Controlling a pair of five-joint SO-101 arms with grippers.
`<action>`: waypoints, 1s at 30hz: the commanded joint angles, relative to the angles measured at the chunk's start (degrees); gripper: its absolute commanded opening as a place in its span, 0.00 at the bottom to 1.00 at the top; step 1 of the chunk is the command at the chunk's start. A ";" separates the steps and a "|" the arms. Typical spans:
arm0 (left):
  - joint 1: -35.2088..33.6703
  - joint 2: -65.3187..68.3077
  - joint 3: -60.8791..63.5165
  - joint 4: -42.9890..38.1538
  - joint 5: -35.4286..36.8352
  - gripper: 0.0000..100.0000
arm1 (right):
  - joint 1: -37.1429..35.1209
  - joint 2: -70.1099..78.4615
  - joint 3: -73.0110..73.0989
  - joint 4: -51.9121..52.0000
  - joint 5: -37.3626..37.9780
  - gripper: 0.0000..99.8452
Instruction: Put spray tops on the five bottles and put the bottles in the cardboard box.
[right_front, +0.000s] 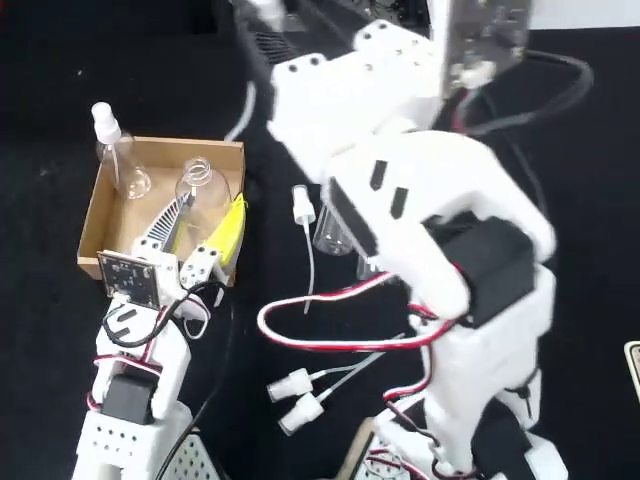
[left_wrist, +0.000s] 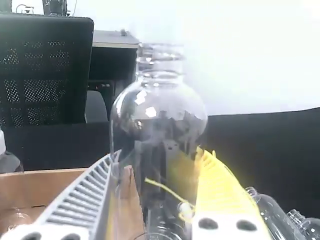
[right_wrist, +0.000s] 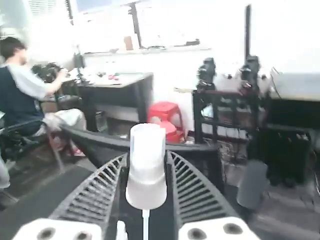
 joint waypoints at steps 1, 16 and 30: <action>0.75 -0.35 -0.40 -1.49 0.53 0.03 | -4.31 1.36 -2.77 -2.81 3.78 0.01; 0.75 -0.35 0.75 -1.67 0.53 0.03 | -7.47 4.26 -2.24 0.79 5.89 0.01; 0.75 -0.35 0.31 -1.67 0.53 0.03 | -7.21 4.18 8.66 -2.55 5.89 0.01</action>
